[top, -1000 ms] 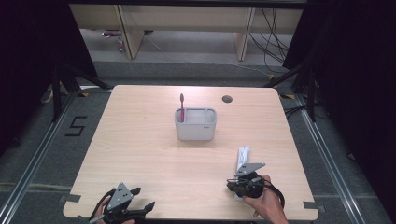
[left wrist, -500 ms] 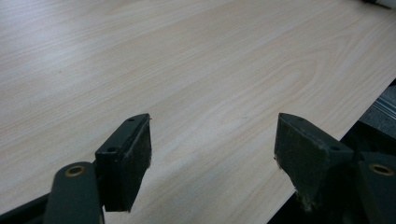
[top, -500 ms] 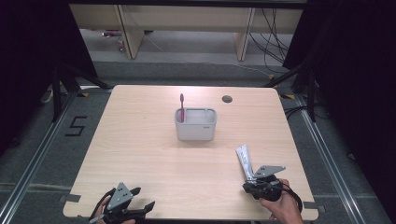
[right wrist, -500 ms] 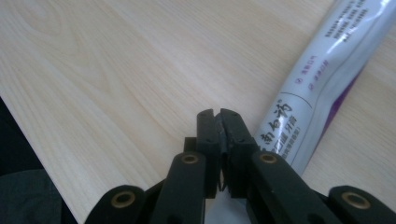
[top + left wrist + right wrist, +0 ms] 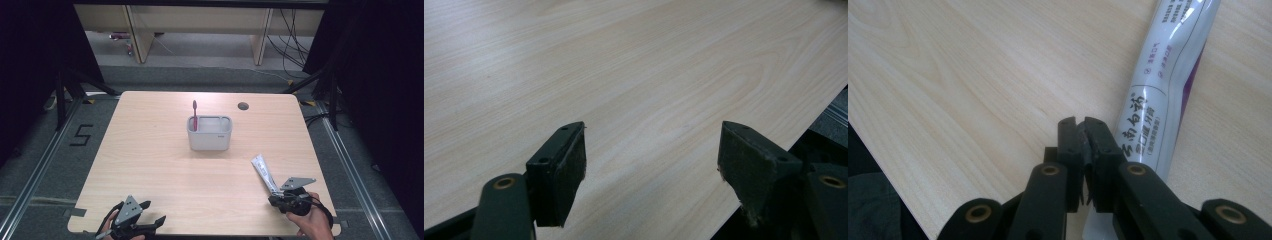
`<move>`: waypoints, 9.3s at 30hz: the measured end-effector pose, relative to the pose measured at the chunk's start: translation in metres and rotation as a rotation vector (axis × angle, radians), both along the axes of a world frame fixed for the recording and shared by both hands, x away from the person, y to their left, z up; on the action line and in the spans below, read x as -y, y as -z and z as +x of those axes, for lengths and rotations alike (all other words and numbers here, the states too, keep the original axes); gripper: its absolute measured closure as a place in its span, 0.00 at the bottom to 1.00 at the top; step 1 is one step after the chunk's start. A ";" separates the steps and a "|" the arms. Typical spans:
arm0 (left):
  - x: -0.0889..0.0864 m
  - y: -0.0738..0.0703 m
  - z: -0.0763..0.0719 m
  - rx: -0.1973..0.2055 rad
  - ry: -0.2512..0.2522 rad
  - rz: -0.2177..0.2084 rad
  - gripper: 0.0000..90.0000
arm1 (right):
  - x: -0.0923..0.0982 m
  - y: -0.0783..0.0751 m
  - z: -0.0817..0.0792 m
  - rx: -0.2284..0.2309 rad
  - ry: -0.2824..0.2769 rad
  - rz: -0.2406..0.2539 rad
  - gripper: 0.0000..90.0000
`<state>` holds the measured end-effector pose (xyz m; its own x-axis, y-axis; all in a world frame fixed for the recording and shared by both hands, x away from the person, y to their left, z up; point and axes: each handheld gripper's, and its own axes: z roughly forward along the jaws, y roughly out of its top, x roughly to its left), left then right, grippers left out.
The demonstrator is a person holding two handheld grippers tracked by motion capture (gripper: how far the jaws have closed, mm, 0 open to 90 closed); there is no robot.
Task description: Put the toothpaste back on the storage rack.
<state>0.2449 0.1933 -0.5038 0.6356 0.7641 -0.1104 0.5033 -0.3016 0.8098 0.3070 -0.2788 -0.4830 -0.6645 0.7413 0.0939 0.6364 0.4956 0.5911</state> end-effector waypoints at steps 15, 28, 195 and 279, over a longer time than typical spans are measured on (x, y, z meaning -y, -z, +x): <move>0.000 0.000 0.001 -0.007 -0.004 0.006 0.30 | -0.007 -0.024 0.015 0.026 0.047 -0.070 0.77; 0.001 0.000 0.000 -0.003 -0.001 -0.005 0.30 | -0.017 -0.031 0.049 -0.052 0.069 -0.209 0.60; -0.001 -0.003 0.001 -0.003 0.018 -0.020 0.30 | -0.107 -0.112 0.156 0.250 0.055 0.296 0.84; 0.001 -0.004 -0.003 -0.004 0.029 -0.034 0.30 | -0.179 -0.069 0.218 0.357 0.073 0.290 0.83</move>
<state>0.2420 0.1926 -0.4999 0.6568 0.7412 -0.1386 0.4982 -0.2885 0.8177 0.5253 -0.1000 -0.4139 -0.6403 0.7640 0.0789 0.3944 0.2389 0.8873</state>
